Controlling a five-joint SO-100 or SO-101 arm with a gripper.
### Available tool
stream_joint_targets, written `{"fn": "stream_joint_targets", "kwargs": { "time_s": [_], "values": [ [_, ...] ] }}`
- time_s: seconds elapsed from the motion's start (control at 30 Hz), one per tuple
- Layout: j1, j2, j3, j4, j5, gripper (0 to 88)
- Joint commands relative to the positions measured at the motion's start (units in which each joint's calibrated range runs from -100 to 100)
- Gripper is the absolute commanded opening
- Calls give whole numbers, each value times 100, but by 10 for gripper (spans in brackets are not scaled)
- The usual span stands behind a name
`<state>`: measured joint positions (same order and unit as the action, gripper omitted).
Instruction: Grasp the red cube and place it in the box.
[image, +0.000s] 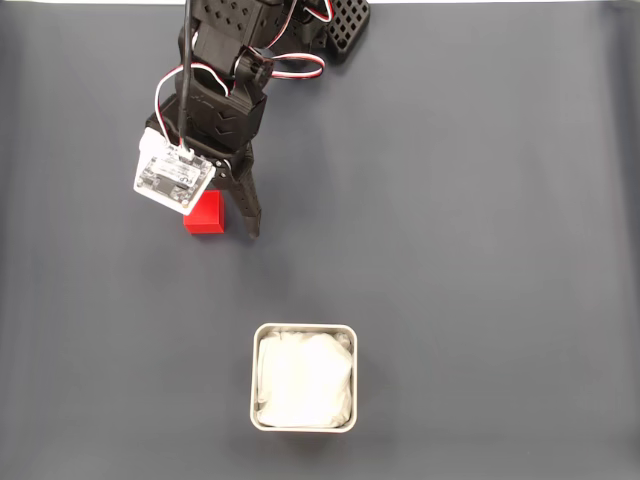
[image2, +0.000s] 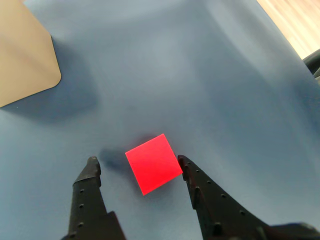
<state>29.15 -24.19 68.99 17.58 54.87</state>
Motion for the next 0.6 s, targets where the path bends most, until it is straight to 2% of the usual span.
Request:
{"fn": "stream_joint_targets", "kwargs": {
  "time_s": [0.0, 0.57],
  "values": [
    [82, 10, -28, -168, 24, 365],
    [-3, -16, 90, -242, -10, 366]
  ]
}}
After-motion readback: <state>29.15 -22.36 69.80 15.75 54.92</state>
